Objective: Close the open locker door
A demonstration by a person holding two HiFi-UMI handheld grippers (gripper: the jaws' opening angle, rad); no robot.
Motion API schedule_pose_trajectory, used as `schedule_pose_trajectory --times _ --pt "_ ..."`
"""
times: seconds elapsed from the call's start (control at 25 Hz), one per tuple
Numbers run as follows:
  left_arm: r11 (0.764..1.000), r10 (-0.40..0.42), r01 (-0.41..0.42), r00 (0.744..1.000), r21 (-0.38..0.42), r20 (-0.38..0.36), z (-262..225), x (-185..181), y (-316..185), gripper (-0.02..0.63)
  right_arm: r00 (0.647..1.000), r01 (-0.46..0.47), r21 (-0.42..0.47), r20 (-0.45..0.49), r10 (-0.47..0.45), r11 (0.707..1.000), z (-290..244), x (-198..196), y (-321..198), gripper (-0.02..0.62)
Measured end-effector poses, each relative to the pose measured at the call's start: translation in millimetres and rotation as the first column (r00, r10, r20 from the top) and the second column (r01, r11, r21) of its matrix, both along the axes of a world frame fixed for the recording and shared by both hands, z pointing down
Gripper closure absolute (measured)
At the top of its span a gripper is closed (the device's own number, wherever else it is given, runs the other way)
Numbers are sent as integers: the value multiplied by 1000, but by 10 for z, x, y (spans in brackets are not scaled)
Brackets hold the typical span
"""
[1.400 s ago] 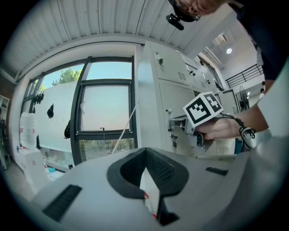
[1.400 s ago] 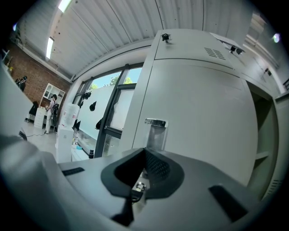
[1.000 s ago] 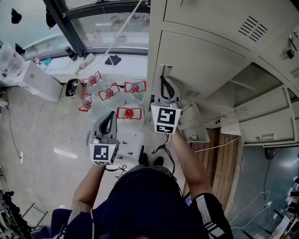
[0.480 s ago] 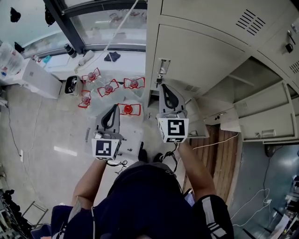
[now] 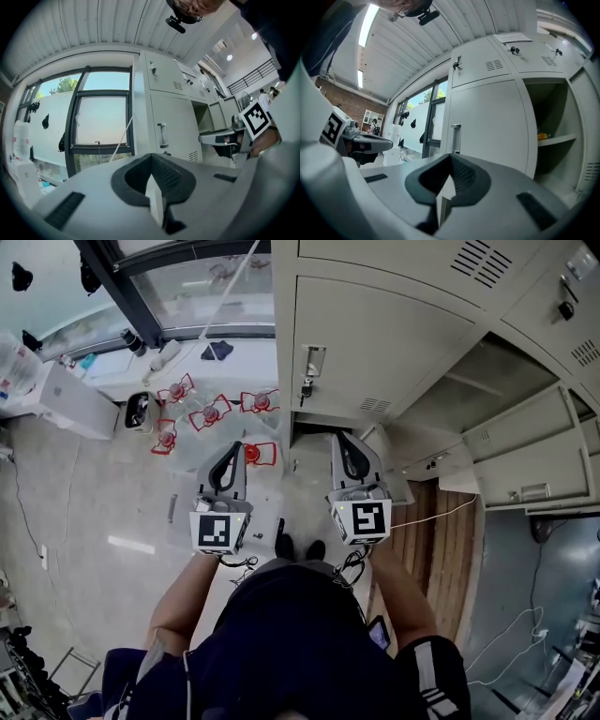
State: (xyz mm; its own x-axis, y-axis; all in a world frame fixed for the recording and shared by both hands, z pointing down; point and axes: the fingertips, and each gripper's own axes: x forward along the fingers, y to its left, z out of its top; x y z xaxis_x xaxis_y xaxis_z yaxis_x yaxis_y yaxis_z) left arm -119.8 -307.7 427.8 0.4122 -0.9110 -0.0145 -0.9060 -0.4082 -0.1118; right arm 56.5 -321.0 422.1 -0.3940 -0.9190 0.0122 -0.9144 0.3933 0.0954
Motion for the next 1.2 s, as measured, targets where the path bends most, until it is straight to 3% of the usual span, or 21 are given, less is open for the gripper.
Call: schedule_pose_trajectory --times 0.56,0.92,1.2 --pt "999 36 -36 999 16 31 116 371 252 603 997 -73 -128 13 76 989 483 664 721 594" --pt "999 41 -41 999 6 3 217 513 386 603 993 -115 -157 -5 116 981 621 883 903 595" --pt "999 31 -31 999 -13 25 322 512 479 603 989 -147 -162 -37 142 976 717 996 966 595"
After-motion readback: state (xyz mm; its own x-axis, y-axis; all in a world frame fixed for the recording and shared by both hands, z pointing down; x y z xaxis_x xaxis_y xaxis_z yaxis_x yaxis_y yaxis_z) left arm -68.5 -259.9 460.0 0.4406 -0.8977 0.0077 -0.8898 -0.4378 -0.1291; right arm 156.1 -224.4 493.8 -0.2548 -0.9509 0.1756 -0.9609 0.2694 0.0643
